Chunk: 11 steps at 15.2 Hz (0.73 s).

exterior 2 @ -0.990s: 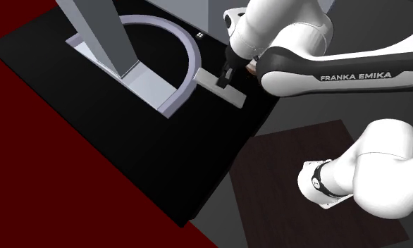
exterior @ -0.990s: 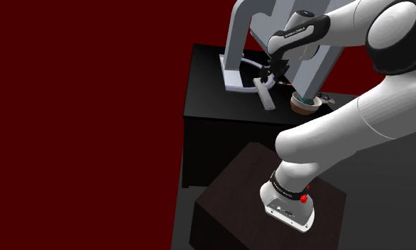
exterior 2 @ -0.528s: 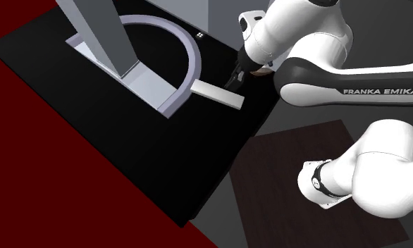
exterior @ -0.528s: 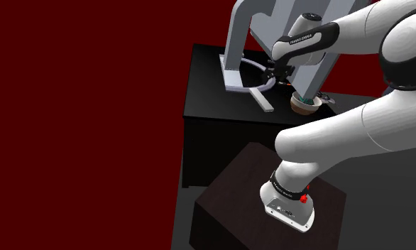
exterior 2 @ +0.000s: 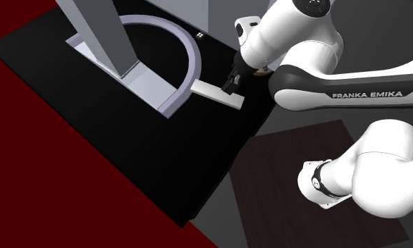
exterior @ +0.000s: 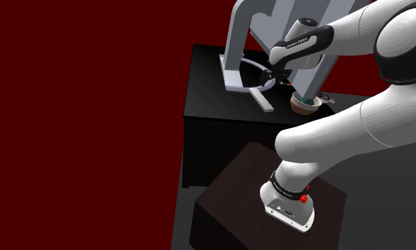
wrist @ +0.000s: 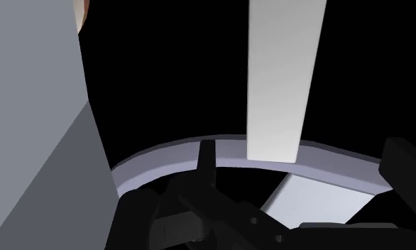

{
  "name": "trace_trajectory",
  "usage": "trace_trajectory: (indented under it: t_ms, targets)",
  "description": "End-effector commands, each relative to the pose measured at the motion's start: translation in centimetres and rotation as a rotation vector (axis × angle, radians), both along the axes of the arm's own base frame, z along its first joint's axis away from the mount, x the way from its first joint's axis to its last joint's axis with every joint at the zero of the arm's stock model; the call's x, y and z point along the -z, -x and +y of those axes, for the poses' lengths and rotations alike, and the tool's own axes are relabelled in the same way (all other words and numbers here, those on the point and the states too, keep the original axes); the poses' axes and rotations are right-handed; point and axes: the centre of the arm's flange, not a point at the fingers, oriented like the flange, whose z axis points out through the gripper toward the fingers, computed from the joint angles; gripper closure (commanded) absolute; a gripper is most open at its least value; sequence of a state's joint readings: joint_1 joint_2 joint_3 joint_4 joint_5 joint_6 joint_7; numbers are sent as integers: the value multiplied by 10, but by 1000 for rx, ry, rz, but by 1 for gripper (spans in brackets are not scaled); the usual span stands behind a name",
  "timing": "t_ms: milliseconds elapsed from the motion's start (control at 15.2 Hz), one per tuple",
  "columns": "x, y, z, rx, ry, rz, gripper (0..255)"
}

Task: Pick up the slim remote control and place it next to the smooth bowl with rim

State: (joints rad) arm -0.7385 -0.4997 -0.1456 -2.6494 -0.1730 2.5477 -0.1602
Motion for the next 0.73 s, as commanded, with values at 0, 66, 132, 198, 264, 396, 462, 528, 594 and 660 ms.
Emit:
trace_trajectory:
  t_ms: [0, 66, 132, 198, 264, 396, 462, 528, 594, 660]
  targets:
    - [9, 4, -5, 13, -16, 12, 0]
    - [9, 4, -5, 13, -16, 12, 0]
    - [9, 4, -5, 13, -16, 12, 0]
    - [9, 4, -5, 13, -16, 12, 0]
    - [10, 5, -5, 13, -16, 11, 255]
    - [13, 7, -5, 14, -16, 11, 255]
    - [13, 6, -5, 14, -16, 11, 255]
    - [14, 6, -5, 14, -16, 11, 255]
    - [14, 5, -6, 14, -16, 11, 255]
    - [14, 5, -6, 14, -16, 11, 255]
